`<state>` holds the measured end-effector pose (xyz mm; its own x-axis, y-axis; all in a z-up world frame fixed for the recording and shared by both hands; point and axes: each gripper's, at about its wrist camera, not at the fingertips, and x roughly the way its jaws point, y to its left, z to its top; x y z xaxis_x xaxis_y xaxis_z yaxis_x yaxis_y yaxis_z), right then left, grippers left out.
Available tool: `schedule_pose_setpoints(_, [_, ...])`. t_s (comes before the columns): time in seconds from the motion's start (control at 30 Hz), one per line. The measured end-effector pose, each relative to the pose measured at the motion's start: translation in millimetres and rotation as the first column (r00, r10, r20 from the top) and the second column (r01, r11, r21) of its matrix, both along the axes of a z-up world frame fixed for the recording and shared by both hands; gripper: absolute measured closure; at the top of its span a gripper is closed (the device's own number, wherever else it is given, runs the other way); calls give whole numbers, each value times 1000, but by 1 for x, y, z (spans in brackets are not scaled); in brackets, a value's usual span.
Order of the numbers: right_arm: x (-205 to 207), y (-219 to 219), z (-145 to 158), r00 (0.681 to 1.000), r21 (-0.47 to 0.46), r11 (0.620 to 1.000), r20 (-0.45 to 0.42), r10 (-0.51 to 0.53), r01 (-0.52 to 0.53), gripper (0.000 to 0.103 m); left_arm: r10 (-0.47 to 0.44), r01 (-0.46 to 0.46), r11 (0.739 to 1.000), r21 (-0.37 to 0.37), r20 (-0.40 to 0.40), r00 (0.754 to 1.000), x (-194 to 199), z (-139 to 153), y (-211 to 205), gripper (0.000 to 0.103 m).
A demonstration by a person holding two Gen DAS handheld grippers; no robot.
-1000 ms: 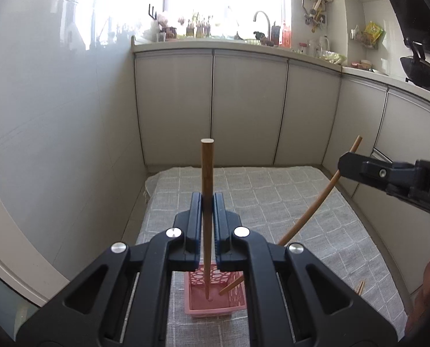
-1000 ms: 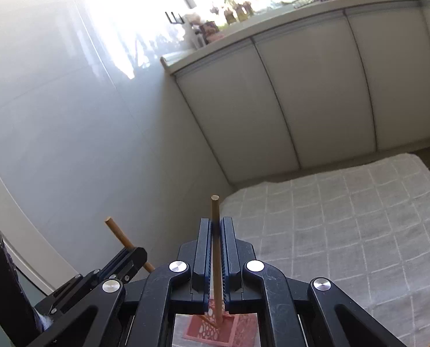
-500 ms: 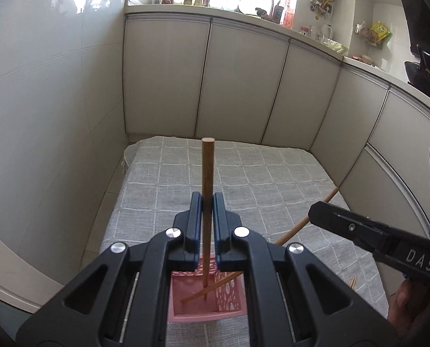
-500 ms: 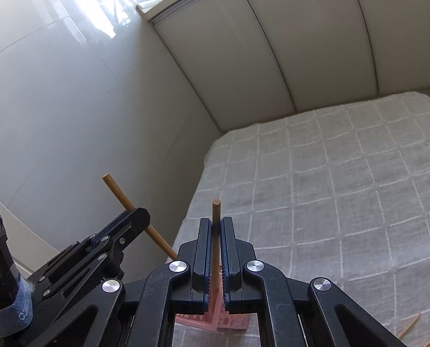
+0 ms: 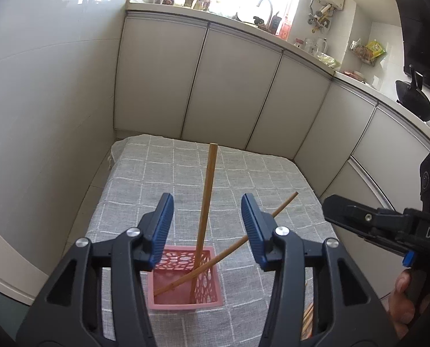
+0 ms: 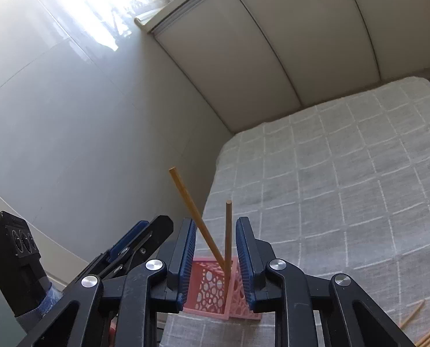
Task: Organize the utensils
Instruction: 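Open both grippers to release the chopsticks into the basket, then grasp another wooden chopstick with the left gripper while the right gripper grasps one too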
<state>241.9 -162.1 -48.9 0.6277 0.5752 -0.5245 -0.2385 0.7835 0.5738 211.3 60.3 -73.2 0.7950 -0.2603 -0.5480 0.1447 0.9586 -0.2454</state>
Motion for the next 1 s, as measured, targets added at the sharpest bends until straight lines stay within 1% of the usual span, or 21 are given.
schedule_pose_setpoints(0.03, [-4, -4, 2, 1000, -9, 1000, -2, -2, 2, 70, 8, -8, 1000, 10, -4, 1000, -5, 2, 0, 46])
schedule_pose_setpoints(0.07, [-9, -9, 4, 1000, -19, 1000, -4, -8, 7, 66, 12, -12, 1000, 21, -10, 1000, -8, 3, 0, 39])
schedule_pose_setpoints(0.1, [-13, -14, 5, 1000, -30, 999, -7, -16, 16, 61, 12, -11, 999, 31, -19, 1000, -12, 4, -1, 36])
schedule_pose_setpoints(0.17, [-21, -27, 4, 999, -55, 998, -26, -40, 39, 56, 11, -8, 999, 54, -44, 999, -19, 3, -4, 25])
schedule_pose_setpoints(0.2, [-25, -34, 3, 998, -70, 996, -39, -53, 50, 51, 9, -5, 998, 62, -66, 998, -22, 1, -6, 23])
schedule_pose_setpoints(0.23, [-28, -40, 1, 996, -84, 995, -54, -66, 61, 50, 3, 3, 998, 67, -88, 996, -25, -1, -9, 21])
schedule_pose_setpoints(0.3, [-34, -53, -4, 992, -110, 991, -88, -87, 77, 43, -8, 18, 997, 80, -122, 993, -29, -4, -13, 20])
schedule_pose_setpoints(0.4, [-45, -72, -13, 984, -159, 983, -136, -114, 92, 37, -27, 43, 994, 96, -170, 985, -35, -11, -23, 18])
schedule_pose_setpoints(0.5, [-55, -89, -25, 972, -207, 973, -186, -143, 104, 32, -55, 79, 992, 102, -226, 973, -40, -20, -35, 17])
schedule_pose_setpoints(0.6, [-63, -103, -36, 960, -255, 962, -227, -162, 102, 29, -94, 130, 985, 112, -280, 955, -45, -31, -51, 17])
schedule_pose_setpoints(0.8, [-80, -126, -58, 936, -321, 943, -298, -187, 86, 27, -141, 201, 967, 159, -325, 935, -53, -49, -86, 17])
schedule_pose_setpoints(0.93, [-87, -140, -71, 916, -343, 935, -340, -212, 89, 25, -178, 259, 948, 184, -365, 914, -56, -62, -108, 17])
schedule_pose_setpoints(1.0, [-88, -149, -78, 903, -349, 933, -365, -226, 92, 25, -194, 283, 942, 182, -394, 898, -56, -70, -118, 17])
